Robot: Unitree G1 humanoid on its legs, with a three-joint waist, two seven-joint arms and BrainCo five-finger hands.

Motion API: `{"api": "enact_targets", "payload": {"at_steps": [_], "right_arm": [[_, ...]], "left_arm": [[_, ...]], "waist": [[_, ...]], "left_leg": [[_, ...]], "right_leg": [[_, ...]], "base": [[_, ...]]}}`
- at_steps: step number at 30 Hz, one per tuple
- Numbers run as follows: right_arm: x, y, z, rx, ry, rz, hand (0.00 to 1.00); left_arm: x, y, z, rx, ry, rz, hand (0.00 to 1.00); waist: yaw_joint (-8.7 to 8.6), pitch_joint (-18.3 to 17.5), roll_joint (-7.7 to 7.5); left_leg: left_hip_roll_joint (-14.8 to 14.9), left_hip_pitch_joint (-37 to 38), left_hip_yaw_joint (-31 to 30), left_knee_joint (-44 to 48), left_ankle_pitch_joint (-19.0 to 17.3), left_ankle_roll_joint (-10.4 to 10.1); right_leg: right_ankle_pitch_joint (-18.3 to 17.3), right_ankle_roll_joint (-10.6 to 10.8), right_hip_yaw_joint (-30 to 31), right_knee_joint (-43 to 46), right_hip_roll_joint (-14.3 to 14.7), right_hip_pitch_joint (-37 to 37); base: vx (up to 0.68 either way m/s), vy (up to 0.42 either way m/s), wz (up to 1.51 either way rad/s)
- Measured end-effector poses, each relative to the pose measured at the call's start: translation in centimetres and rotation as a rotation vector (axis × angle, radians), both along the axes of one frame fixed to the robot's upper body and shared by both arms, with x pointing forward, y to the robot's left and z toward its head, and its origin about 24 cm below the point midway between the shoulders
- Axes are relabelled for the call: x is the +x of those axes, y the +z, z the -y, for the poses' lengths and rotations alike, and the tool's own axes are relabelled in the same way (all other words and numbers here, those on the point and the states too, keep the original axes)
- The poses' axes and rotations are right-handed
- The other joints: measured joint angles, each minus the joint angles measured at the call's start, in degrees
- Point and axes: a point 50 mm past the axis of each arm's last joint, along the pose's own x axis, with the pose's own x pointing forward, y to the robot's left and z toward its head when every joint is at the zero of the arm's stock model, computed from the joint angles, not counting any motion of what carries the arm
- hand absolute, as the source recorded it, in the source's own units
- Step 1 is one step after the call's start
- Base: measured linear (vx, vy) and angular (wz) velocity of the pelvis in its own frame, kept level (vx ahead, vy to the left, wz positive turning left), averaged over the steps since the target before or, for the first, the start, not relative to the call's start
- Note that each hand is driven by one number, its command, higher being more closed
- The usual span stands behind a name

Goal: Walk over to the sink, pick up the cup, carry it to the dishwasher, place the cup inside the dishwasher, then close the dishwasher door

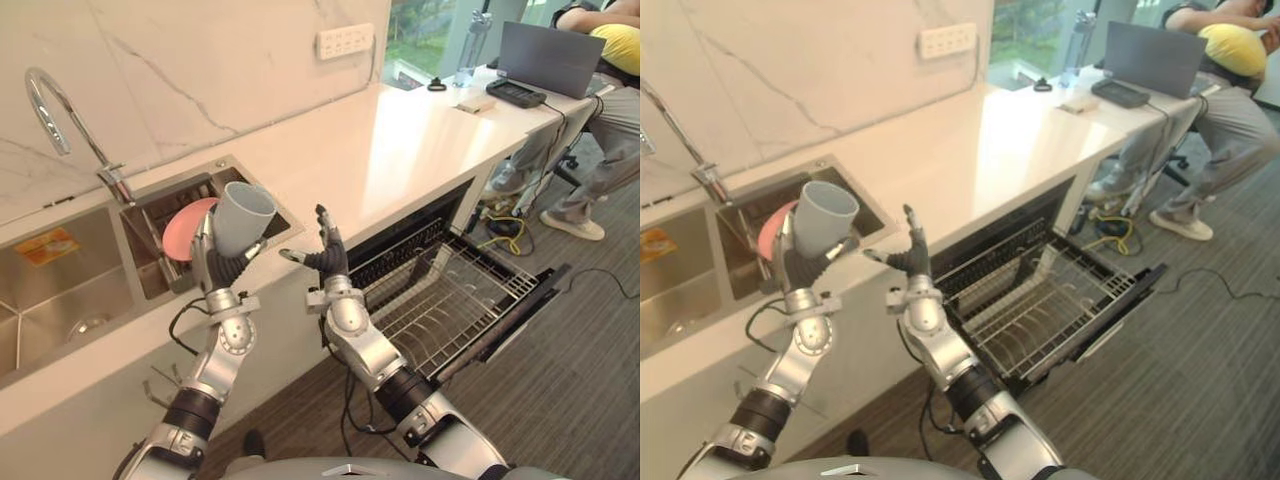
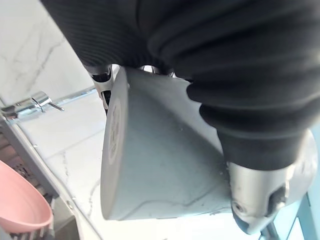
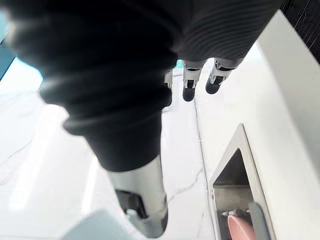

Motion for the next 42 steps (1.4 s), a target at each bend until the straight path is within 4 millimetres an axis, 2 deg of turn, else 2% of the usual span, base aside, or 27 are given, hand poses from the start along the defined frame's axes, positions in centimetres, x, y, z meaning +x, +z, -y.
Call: {"api": "enact_targets", "payload": {"at_steps": [5, 6, 7, 8, 9, 10, 11, 12, 13, 14, 15, 16, 17, 19, 20, 21, 23, 25, 28, 31, 34, 42], "right_arm": [[-0.3, -1.1, 1.4, -0.025, -0.023, -0.021, 0.0], [-0.3, -1.0, 2.1, -0.013, 0.022, -0.006, 0.0], [-0.5, -0.4, 3.4, -0.001, 0.078, 0.03, 0.0], [-0.9, 1.3, 6.2, -0.028, 0.118, 0.118, 0.0], [-1.0, 2.6, 8.0, -0.046, 0.129, 0.17, 0.0], [-0.9, 5.1, 11.2, -0.084, 0.122, 0.261, 0.0], [-0.4, 10.3, 16.6, -0.097, 0.129, 0.401, 0.0], [-0.2, 12.6, 18.1, -0.117, 0.135, 0.454, 0.0], [0.3, 16.2, 19.9, -0.128, 0.15, 0.536, 0.0], [1.0, 21.4, 21.0, -0.121, 0.217, 0.626, 0.0], [1.2, 23.2, 20.9, -0.127, 0.254, 0.653, 0.0], [1.2, 25.7, 19.8, -0.14, 0.338, 0.691, 0.0], [1.2, 26.9, 18.1, -0.133, 0.426, 0.713, 0.0], [1.3, 26.8, 16.2, -0.103, 0.516, 0.705, 0.0], [1.7, 26.0, 14.9, -0.077, 0.566, 0.671, 0.0], [2.2, 24.1, 13.2, -0.028, 0.628, 0.586, 0.0], [2.8, 22.0, 12.0, 0.025, 0.663, 0.498, 0.0], [3.3, 19.1, 10.9, 0.114, 0.665, 0.375, 0.0], [3.0, 17.0, 10.0, 0.172, 0.668, 0.295, 0.0], [2.9, 16.0, 9.2, 0.221, 0.659, 0.26, 0.0], [2.7, 15.9, 8.7, 0.253, 0.668, 0.263, 0.0], [1.6, 14.6, 6.6, 0.451, 0.691, 0.245, 0.0]], "left_arm": [[-0.3, -0.3, -1.8, 0.012, 0.069, 0.0, 1.0], [-0.6, -0.3, -2.6, 0.007, 0.099, -0.001, 1.0], [-1.0, 0.0, -3.6, -0.005, 0.133, 0.015, 1.0], [-1.8, 0.6, -5.6, -0.016, 0.189, 0.043, 1.0], [-2.2, 0.9, -6.7, -0.005, 0.218, 0.054, 1.0], [-2.7, 1.2, -8.3, 0.019, 0.259, 0.062, 1.0], [-3.5, 1.5, -10.7, 0.067, 0.316, 0.059, 1.0], [-3.8, 1.6, -11.5, 0.077, 0.337, 0.059, 1.0], [-4.1, 1.6, -12.2, 0.088, 0.355, 0.054, 1.0], [-3.9, 1.2, -11.9, 0.094, 0.328, 0.038, 1.0], [-3.7, 0.9, -11.6, 0.093, 0.309, 0.028, 1.0], [-3.2, 0.2, -10.4, 0.105, 0.245, 0.001, 1.0], [-3.0, -0.1, -9.6, 0.11, 0.21, -0.012, 1.0], [-2.8, -0.2, -8.6, 0.1, 0.181, 0.001, 1.0], [-2.6, -0.1, -8.3, 0.096, 0.167, 0.01, 1.0], [-2.3, 0.3, -7.9, 0.09, 0.156, 0.027, 1.0], [-2.1, 0.6, -7.7, 0.092, 0.151, 0.044, 1.0], [-2.0, 1.3, -7.2, 0.087, 0.139, 0.081, 1.0], [-1.9, 1.9, -6.3, 0.078, 0.109, 0.113, 1.0], [-1.7, 2.5, -5.2, 0.082, 0.076, 0.138, 1.0], [-0.8, 3.6, -3.9, 0.07, 0.034, 0.181, 1.0], [-0.3, 5.7, -2.2, 0.059, -0.017, 0.255, 1.0]], "waist": [[-0.18, 0.0, -0.01], [-0.34, 0.01, -0.08], [-0.33, 0.17, -0.34], [-0.37, 0.39, -0.78], [-0.46, 0.48, -0.99], [-0.62, 0.67, -1.29], [-1.21, 0.81, -1.7], [-1.6, 0.79, -1.72], [-2.17, 0.76, -1.67], [-2.78, 0.46, -1.24], [-2.88, 0.35, -1.1], [-2.97, 0.13, -1.12], [-3.32, -0.13, -1.01], [-3.55, -0.17, -1.42], [-3.59, -0.13, -1.61], [-3.49, -0.07, -1.72], [-3.25, -0.03, -1.65], [-2.93, 0.21, -1.32], [-3.21, 0.78, -0.94], [-3.92, 1.17, -1.07], [-4.09, 1.9, -1.21], [-4.29, 3.41, -1.17]], "left_leg": [[0.02, 0.13, -0.3, -0.3, -0.73, -0.46], [0.01, 0.11, -0.2, -0.31, -0.85, -0.26], [0.01, 0.12, 0.14, -0.31, -0.77, -0.42], [0.01, 0.21, 0.64, -0.31, -0.82, -0.45], [0.01, 0.31, 0.79, -0.31, -0.72, -0.32], [0.01, 0.64, 1.02, -0.3, -0.46, -0.05], [0.02, 1.6, 1.9, -0.3, -0.43, -0.12], [0.02, 1.81, 2.03, -0.3, -0.45, -0.14], [0.13, 2.03, 2.19, -0.33, -0.58, -0.2], [0.36, 2.29, 2.34, -0.33, -0.62, -0.24], [0.44, 2.34, 2.36, -0.33, -0.63, -0.25], [0.62, 2.35, 2.38, -0.33, -0.7, -0.33], [0.74, 2.46, 2.4, -0.32, -0.59, -0.34], [0.77, 2.59, 2.5, -0.32, -0.58, -0.35], [0.77, 2.63, 2.54, -0.32, -0.57, -0.34], [0.75, 2.64, 2.53, -0.32, -0.55, -0.31], [0.67, 2.64, 2.42, -0.33, -0.53, -0.29], [0.61, 2.63, 2.24, -0.33, -0.53, -0.28], [0.54, 2.63, 2.15, -0.33, -0.44, -0.17], [0.54, 2.63, 2.16, -0.32, -0.3, -0.15], [0.55, 2.64, 2.19, -0.32, -0.23, -0.11], [0.56, 2.88, 2.31, -0.32, -0.23, -0.11]], "right_leg": [[-0.66, -0.32, -0.22, -0.01, 0.07, 0.34], [-0.66, -0.34, -0.22, 0.01, 0.09, 0.29], [-0.66, -0.34, -0.03, 0.01, 0.08, 0.17], [-0.62, -0.27, 0.28, 0.02, 0.04, 0.04], [-0.55, -0.17, 0.42, 0.02, 0.01, 0.03], [-0.33, 0.09, 0.74, 0.03, -0.04, 0.1], [-0.23, 0.14, 1.21, 0.04, -0.21, 0.49], [-0.23, 0.15, 1.31, 0.04, -0.25, 0.59], [-0.23, 0.15, 1.53, 0.06, -0.24, 0.6], [-0.16, 0.07, 1.76, 0.06, -0.11, 0.62], [-0.14, 0.04, 1.76, 0.05, -0.06, 0.63], [-0.12, 0.01, 1.76, 0.04, 0.12, 0.63], [-0.15, -0.05, 1.76, 0.15, 0.26, 0.6], [-0.18, -0.09, 1.81, 0.23, 0.26, 0.57], [-0.21, -0.13, 1.85, 0.34, 0.23, 0.55], [-0.42, -0.37, 1.84, 0.58, 0.14, 0.46], [-0.65, -0.31, 1.81, 0.72, 0.05, 0.48], [-0.94, -0.41, 1.64, 1.11, -0.08, 0.48], [-1.11, -0.48, 1.53, 1.42, -0.18, 0.44], [-1.11, -0.47, 1.54, 1.44, -0.18, 0.41], [-1.09, -0.44, 1.6, 1.63, -0.18, 0.29], [-0.95, -0.17, 2.04, 1.98, -0.18, 0.24]], "base": [[-0.01, -0.003, 0.02], [0.0, 0.0, 0.0], [0.02, 0.004, -0.06], [0.02, 0.004, -0.08], [0.03, 0.003, -0.11], [0.02, -0.003, -0.18], [0.02, -0.005, -0.18], [0.01, -0.007, -0.18], [-0.01, -0.01, -0.12], [-0.01, -0.01, -0.11], [-0.02, -0.016, -0.08], [-0.01, -0.017, -0.04], [-0.01, -0.017, -0.03], [0.0, -0.006, -0.02], [0.0, 0.0, 0.0], [0.0, 0.0, 0.0], [-0.02, -0.004, 0.04], [-0.01, -0.01, 0.06], [0.0, -0.004, 0.01], [0.0, 0.0, 0.0], [0.0, 0.0, 0.0], [0.0, 0.0, 0.0]]}}
